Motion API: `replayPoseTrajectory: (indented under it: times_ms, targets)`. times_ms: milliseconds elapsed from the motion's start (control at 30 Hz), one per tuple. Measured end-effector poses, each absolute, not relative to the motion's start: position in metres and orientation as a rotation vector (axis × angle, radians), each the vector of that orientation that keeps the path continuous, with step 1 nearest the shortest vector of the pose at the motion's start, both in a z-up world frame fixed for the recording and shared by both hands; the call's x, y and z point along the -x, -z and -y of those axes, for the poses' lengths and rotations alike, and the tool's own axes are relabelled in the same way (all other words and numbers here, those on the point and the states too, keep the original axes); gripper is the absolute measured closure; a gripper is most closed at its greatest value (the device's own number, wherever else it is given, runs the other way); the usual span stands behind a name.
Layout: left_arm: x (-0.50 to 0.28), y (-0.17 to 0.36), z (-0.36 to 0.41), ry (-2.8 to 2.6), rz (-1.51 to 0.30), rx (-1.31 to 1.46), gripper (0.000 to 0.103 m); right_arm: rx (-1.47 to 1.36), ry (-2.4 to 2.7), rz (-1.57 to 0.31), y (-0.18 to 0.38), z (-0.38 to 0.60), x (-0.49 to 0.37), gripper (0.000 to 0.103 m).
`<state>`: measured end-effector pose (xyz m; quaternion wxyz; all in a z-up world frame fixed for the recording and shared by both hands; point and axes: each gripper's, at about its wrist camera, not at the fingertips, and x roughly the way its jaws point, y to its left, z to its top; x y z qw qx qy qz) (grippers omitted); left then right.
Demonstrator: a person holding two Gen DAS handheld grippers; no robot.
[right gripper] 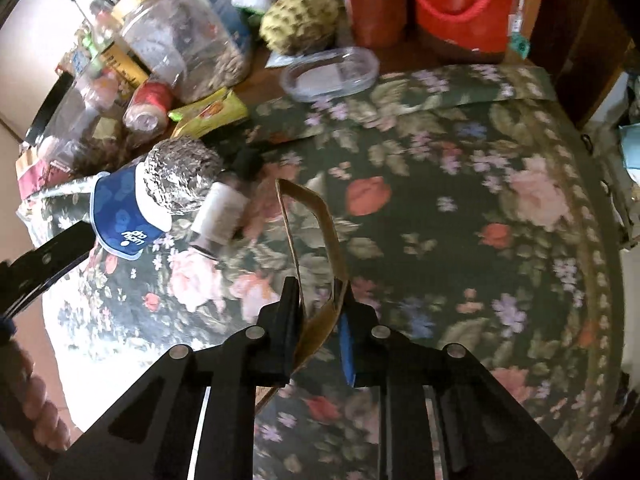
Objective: Collect trash
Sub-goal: 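Close the right tool on the cardboard strip while the left tool grips the blue-lidded tub, then carry the tub and cardboard strip down toward the white bucket with both tools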
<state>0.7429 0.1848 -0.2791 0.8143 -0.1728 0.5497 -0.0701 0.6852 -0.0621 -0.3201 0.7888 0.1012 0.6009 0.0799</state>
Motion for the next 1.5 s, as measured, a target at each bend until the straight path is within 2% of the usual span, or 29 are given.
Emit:
replayPoseTrajectory:
  times_ms: [200,267,333,367,433,500,700,967,1267,1500]
  targets:
    - [-0.760,0.292,-0.177,0.164,-1.183,0.363,0.050,-0.233,-0.141,-1.268,0.309,0.080,-0.680,0.087]
    - [-0.765,0.297,-0.176,0.175,-1.198,0.382,0.057,-0.231,-0.140,-1.263,0.305,0.085,-0.681,0.087]
    - [-0.767,0.301,-0.174,0.188,-1.207,0.384,0.075,-0.224,-0.140,-1.254,0.297,0.080,-0.685,0.087]
    - [-0.767,0.301,-0.173,0.199,-1.211,0.382,0.078,-0.217,-0.142,-1.246,0.294,0.078,-0.684,0.087]
    - [-0.766,0.299,-0.167,0.197,-1.206,0.357,0.093,-0.200,-0.152,-1.232,0.287,0.075,-0.684,0.087]
    - [-0.763,0.295,-0.162,0.181,-1.199,0.320,0.099,-0.182,-0.166,-1.217,0.281,0.072,-0.684,0.087]
    - [-0.740,0.269,-0.160,0.165,-1.139,0.322,0.099,-0.160,-0.221,-1.169,0.260,0.062,-0.679,0.087]
    - [-0.697,0.210,-0.154,0.129,-1.000,0.342,0.099,-0.120,-0.310,-1.056,0.216,0.074,-0.657,0.087]
    - [-0.628,0.134,-0.094,0.043,-0.793,0.340,0.099,-0.088,-0.447,-0.929,0.168,0.115,-0.620,0.087]
    - [-0.564,0.105,-0.067,-0.017,-0.712,0.341,0.099,-0.046,-0.540,-0.858,0.142,0.132,-0.589,0.087]
